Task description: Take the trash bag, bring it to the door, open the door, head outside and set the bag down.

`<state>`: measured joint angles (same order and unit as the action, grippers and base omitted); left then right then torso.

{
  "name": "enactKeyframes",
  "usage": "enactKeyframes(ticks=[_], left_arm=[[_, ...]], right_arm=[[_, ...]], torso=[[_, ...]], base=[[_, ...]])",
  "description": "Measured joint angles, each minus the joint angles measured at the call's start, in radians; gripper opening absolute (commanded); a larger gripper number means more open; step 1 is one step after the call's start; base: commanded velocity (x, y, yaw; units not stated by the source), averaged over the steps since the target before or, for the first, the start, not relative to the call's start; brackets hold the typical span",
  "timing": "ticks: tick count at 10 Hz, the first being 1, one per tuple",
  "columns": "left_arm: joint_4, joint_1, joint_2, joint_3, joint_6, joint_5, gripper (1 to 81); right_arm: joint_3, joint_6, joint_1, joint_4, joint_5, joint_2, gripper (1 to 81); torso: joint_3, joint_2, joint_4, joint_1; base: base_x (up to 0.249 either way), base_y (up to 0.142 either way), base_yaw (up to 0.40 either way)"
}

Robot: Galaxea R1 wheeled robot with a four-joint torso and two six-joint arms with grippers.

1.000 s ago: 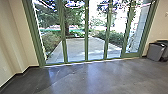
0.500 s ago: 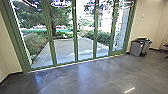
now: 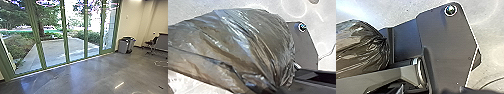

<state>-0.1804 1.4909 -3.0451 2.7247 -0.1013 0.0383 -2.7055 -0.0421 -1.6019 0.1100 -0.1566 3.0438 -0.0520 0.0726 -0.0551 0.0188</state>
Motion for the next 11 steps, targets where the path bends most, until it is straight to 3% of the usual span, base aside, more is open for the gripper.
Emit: enactKeyframes(ticks=[6, 11], left_arm=[[0.000, 0.000, 0.000, 0.000, 0.000, -0.001, 1.0], [0.000, 0.001, 0.001, 0.000, 0.000, -0.001, 1.0]], right_arm=[[0.000, 0.000, -0.002, -0.001, 0.000, 0.000, 81.1], [0.000, 0.000, -0.005, -0.002, 0.000, 0.000, 81.1]], torso=[[0.000, 0.000, 0.000, 0.000], [0.000, 0.000, 0.000, 0.000]], base=[[0.000, 0.000, -0.179], [0.000, 0.000, -0.017]])
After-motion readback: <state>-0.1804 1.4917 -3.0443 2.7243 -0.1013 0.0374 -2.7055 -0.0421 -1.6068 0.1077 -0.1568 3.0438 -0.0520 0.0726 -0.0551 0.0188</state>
